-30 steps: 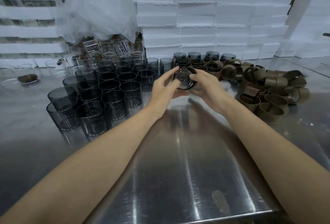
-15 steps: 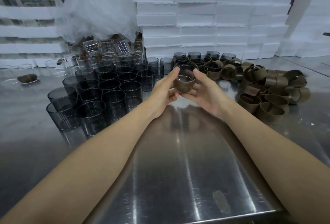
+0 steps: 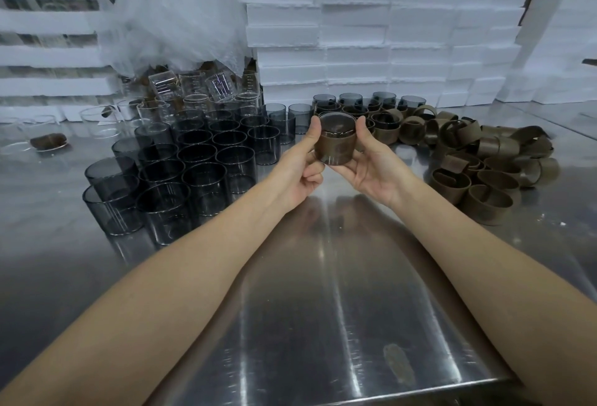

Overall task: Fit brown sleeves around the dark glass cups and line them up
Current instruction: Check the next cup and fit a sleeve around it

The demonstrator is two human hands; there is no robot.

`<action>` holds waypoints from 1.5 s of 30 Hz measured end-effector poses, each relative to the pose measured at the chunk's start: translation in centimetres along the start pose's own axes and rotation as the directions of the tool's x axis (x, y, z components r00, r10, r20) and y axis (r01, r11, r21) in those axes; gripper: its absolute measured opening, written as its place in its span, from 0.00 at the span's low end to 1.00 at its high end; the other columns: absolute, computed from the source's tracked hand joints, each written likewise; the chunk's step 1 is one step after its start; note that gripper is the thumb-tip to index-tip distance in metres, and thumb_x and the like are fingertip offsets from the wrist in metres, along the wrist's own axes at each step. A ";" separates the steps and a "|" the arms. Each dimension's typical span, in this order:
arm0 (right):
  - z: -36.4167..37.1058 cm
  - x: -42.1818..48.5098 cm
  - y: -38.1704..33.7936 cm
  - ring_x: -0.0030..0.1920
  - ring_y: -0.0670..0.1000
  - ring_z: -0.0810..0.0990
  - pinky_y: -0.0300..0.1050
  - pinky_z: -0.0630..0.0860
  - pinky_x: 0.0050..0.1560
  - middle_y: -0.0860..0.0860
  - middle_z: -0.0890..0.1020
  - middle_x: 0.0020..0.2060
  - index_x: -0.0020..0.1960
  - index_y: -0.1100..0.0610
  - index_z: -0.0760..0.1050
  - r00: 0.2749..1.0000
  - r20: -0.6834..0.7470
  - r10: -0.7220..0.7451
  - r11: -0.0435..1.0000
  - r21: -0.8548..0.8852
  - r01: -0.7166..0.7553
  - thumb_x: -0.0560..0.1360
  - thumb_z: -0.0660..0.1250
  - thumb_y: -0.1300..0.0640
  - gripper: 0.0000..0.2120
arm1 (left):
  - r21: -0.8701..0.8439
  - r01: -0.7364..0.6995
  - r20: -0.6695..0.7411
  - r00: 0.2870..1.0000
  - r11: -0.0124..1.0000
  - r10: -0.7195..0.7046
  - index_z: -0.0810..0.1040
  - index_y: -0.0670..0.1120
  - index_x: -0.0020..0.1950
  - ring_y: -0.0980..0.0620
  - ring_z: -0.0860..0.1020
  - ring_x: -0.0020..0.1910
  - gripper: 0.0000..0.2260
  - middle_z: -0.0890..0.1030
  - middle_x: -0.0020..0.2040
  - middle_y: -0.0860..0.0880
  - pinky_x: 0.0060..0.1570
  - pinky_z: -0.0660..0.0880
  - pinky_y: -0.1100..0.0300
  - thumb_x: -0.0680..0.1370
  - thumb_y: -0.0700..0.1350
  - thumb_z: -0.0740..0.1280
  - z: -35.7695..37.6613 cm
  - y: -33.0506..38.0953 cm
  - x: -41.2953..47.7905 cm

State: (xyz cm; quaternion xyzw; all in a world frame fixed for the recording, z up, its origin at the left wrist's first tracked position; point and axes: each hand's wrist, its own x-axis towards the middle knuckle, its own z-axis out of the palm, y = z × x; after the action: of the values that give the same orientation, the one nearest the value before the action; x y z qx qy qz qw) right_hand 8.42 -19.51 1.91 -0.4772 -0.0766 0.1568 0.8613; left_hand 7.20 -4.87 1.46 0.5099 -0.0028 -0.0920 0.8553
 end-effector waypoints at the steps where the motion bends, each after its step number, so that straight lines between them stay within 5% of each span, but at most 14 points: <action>1: 0.1 0.0 0.0 0.49 0.53 0.85 0.42 0.82 0.47 0.59 0.84 0.51 0.58 0.60 0.77 1.000 -0.008 0.006 1.000 0.014 -0.006 0.77 0.61 0.42 0.22 | -0.008 0.001 -0.002 1.000 1.000 -0.001 0.79 0.46 0.50 0.59 0.58 0.19 0.18 0.74 0.32 0.55 0.20 0.58 0.70 0.76 0.61 0.66 0.0 0.0 0.0; 10: 0.5 0.3 0.2 0.50 0.53 0.85 0.42 0.82 0.47 0.59 0.85 0.51 0.56 0.62 0.77 1.000 0.011 0.004 0.995 0.104 -0.005 0.77 0.61 0.45 0.20 | -0.088 -0.024 0.011 1.000 0.996 0.025 0.79 0.47 0.50 0.58 0.59 0.18 0.17 0.76 0.29 0.56 0.20 0.58 0.70 0.76 0.60 0.64 -0.2 -0.2 0.4; 14: 0.1 0.3 0.5 0.58 0.51 0.82 0.42 0.79 0.55 0.56 0.84 0.55 0.60 0.57 0.77 0.996 0.083 -0.040 0.998 -0.047 0.044 0.79 0.60 0.44 0.19 | -0.075 -0.127 -0.039 0.991 0.989 0.125 0.79 0.47 0.55 0.59 0.60 0.20 0.24 0.70 0.31 0.54 0.24 0.60 0.69 0.67 0.62 0.68 -0.1 -1.0 0.6; 18: -0.2 0.1 0.6 0.61 0.51 0.76 0.48 0.70 0.66 0.57 0.78 0.64 0.69 0.54 0.72 0.983 0.133 -0.130 0.925 -0.340 0.169 0.75 0.62 0.43 0.26 | -0.039 -0.206 -0.074 0.976 0.978 0.203 0.80 0.44 0.58 0.60 0.62 0.19 0.18 0.66 0.27 0.50 0.24 0.60 0.70 0.76 0.55 0.66 -0.9 -1.2 0.9; 19: -0.1 0.2 0.7 0.61 0.52 0.75 0.48 0.69 0.65 0.58 0.76 0.66 0.70 0.53 0.70 0.979 0.103 -0.175 0.898 -0.391 0.202 0.73 0.65 0.45 0.28 | 0.001 -0.233 -0.064 0.970 0.972 0.233 0.78 0.42 0.63 0.63 0.68 0.21 0.17 0.69 0.29 0.46 0.26 0.67 0.72 0.79 0.51 0.65 -1.0 -1.1 0.9; 21: -0.1 0.3 0.8 0.62 0.53 0.76 0.48 0.72 0.63 0.55 0.76 0.64 0.69 0.48 0.70 0.964 0.068 -0.258 0.817 -0.517 0.255 0.71 0.71 0.50 0.27 | 0.068 -0.268 -0.052 0.961 0.961 0.272 0.74 0.39 0.69 0.60 0.82 0.45 0.19 0.83 0.50 0.42 0.52 0.79 0.64 0.80 0.46 0.66 -1.1 -1.0 0.9; 22: -0.1 0.4 0.9 0.61 0.53 0.77 0.48 0.75 0.62 0.54 0.77 0.61 0.67 0.48 0.72 0.955 0.062 -0.289 0.760 -0.592 0.269 0.72 0.73 0.52 0.24 | 0.097 -0.273 -0.057 0.959 0.957 0.279 0.72 0.39 0.70 0.52 0.82 0.56 0.21 0.81 0.59 0.41 0.62 0.76 0.55 0.79 0.45 0.67 -1.1 -1.0 0.8; 24: -0.3 0.7 1.1 0.56 0.56 0.80 0.51 0.78 0.59 0.55 0.80 0.56 0.62 0.53 0.76 0.937 0.010 -0.348 0.719 -0.639 0.274 0.74 0.72 0.57 0.17 | 0.124 -0.313 -0.079 0.943 0.942 0.324 0.71 0.39 0.71 0.47 0.81 0.58 0.22 0.80 0.62 0.40 0.64 0.75 0.51 0.79 0.46 0.66 -0.9 -1.1 0.7; 27: -0.5 0.8 0.9 0.49 0.52 0.82 0.45 0.79 0.46 0.54 0.82 0.50 0.61 0.59 0.75 0.947 -0.081 -0.312 0.888 -0.381 0.260 0.79 0.66 0.56 0.12 | 0.297 -0.418 -0.165 0.863 0.859 0.477 0.72 0.41 0.71 0.56 0.79 0.44 0.20 0.81 0.56 0.46 0.50 0.76 0.63 0.80 0.48 0.66 -0.6 -1.0 0.8; 30: -0.8 0.4 0.4 0.56 0.56 0.82 0.47 0.81 0.52 0.60 0.81 0.57 0.64 0.63 0.72 0.982 -0.057 -0.178 0.983 0.042 0.181 0.81 0.61 0.52 0.18 | 0.478 -0.400 -0.088 0.864 0.782 0.496 0.71 0.45 0.71 0.52 0.75 0.62 0.23 0.75 0.66 0.47 0.60 0.75 0.60 0.77 0.49 0.70 -0.8 -1.1 0.9; 33: -0.5 0.2 0.4 0.60 0.59 0.80 0.49 0.79 0.59 0.66 0.76 0.62 0.66 0.68 0.69 0.997 -0.011 -0.079 0.982 0.172 0.080 0.82 0.59 0.49 0.24 | 0.533 -0.387 0.084 0.909 0.752 0.409 0.69 0.47 0.71 0.54 0.72 0.66 0.30 0.75 0.66 0.49 0.51 0.74 0.71 0.71 0.44 0.76 -0.8 -1.6 1.0; 37: 0.0 0.1 1.1 0.54 0.54 0.81 0.47 0.76 0.62 0.63 0.77 0.61 0.68 0.67 0.70 0.998 0.067 -0.001 0.999 -0.052 0.004 0.82 0.57 0.50 0.23 | 0.534 -0.456 0.075 0.864 0.712 0.498 0.66 0.42 0.74 0.50 0.72 0.68 0.35 0.73 0.68 0.43 0.55 0.73 0.70 0.69 0.34 0.77 -0.9 -1.6 1.1; 41: 0.2 0.6 1.4 0.56 0.57 0.79 0.50 0.78 0.60 0.61 0.78 0.60 0.71 0.63 0.65 0.986 0.047 -0.158 0.956 -0.241 0.165 0.83 0.57 0.61 0.17 | 0.656 -0.467 0.040 0.806 0.592 0.591 0.69 0.46 0.67 0.52 0.75 0.62 0.30 0.75 0.64 0.48 0.63 0.73 0.60 0.69 0.37 0.78 -1.4 -1.5 1.2; 45: -0.4 0.4 1.6 0.53 0.52 0.80 0.47 0.79 0.56 0.61 0.75 0.59 0.66 0.52 0.59 0.927 0.092 -0.363 0.750 -0.562 0.350 0.75 0.59 0.74 0.26 | 0.709 -0.517 0.095 0.744 0.479 0.662 0.66 0.51 0.59 0.53 0.77 0.55 0.30 0.74 0.57 0.54 0.55 0.74 0.65 0.66 0.37 0.80 -1.5 -1.8 1.6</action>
State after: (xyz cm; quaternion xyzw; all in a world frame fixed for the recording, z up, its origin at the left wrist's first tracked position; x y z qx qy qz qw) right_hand 8.58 -18.85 0.34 -0.6901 -0.1995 -0.0457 0.6941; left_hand 8.68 -4.62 -0.96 0.7655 -0.1306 0.2663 0.5710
